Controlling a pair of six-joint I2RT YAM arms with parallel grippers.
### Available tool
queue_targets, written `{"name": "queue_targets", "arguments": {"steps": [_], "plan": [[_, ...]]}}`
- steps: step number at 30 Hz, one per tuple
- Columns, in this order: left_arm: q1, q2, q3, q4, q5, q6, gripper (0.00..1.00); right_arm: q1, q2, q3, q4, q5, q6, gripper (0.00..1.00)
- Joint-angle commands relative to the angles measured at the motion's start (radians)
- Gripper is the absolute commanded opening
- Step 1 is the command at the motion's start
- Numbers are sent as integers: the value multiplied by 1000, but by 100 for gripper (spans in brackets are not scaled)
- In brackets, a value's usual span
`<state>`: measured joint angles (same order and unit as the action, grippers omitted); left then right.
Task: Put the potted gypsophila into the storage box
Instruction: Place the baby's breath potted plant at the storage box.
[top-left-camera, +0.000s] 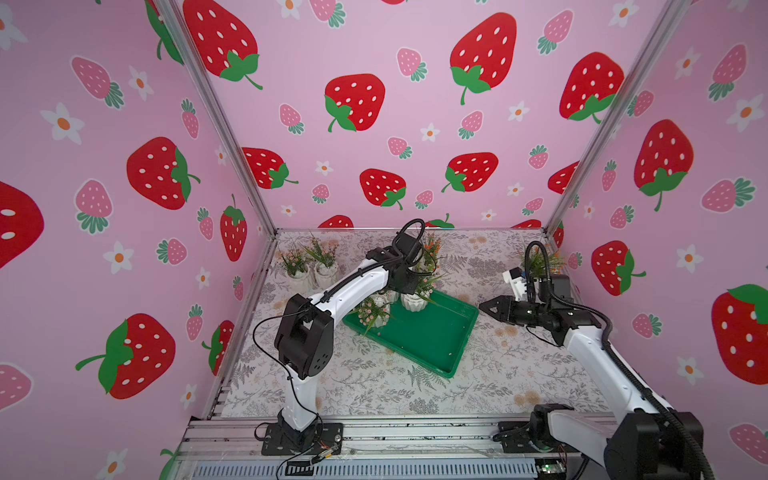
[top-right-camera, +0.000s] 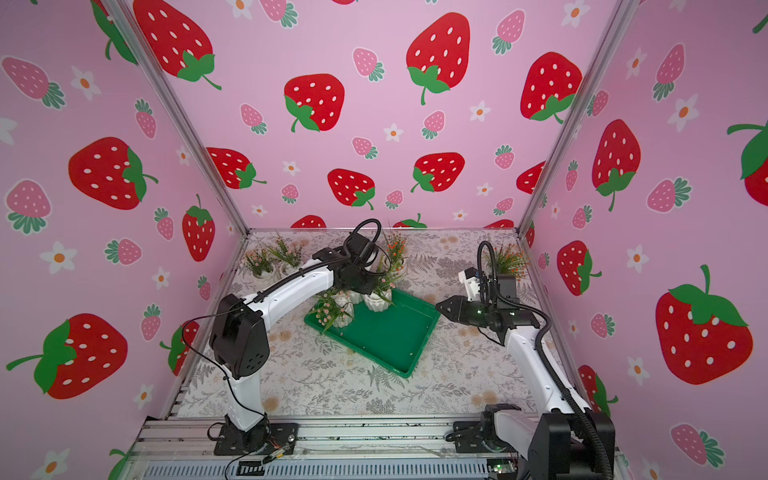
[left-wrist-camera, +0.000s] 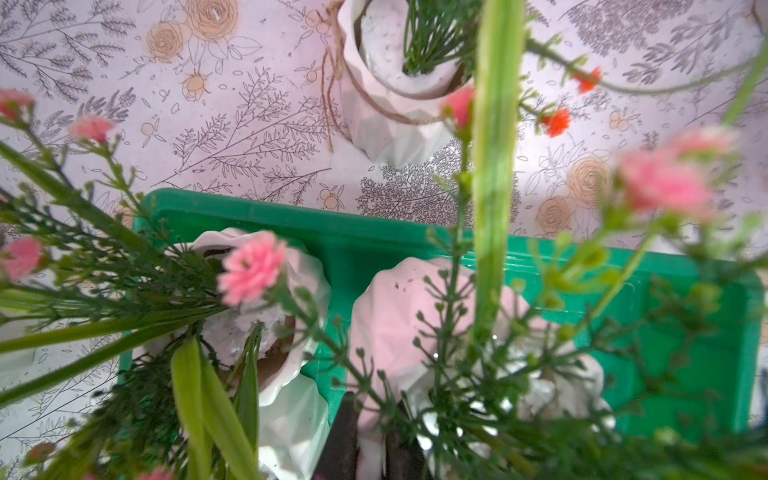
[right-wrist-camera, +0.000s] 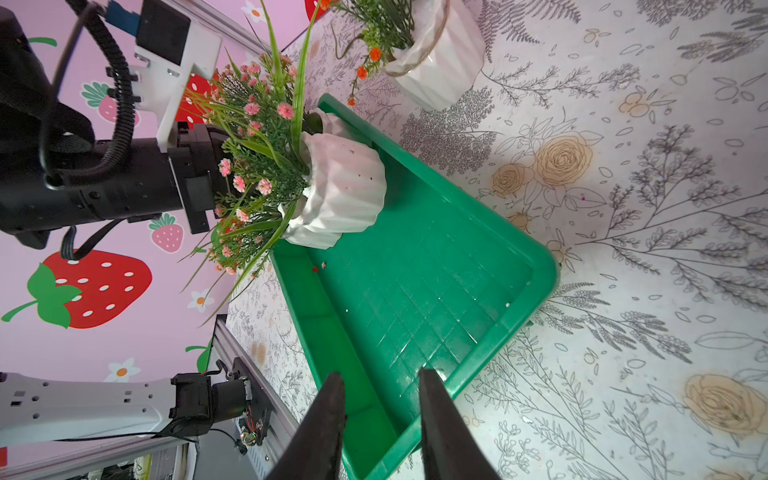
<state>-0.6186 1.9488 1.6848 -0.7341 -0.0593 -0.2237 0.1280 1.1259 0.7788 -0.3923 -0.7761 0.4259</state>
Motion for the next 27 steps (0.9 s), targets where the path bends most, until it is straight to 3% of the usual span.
{"name": "queue_targets", "arguments": {"steps": [1,27], "plan": [[3,1,-5,58,10,4,0,-7,6,-7,23,-22,-1,33],[14,67,-31,101,-75,-1,0,-5,36,-5,45,-29,1,33]]}}
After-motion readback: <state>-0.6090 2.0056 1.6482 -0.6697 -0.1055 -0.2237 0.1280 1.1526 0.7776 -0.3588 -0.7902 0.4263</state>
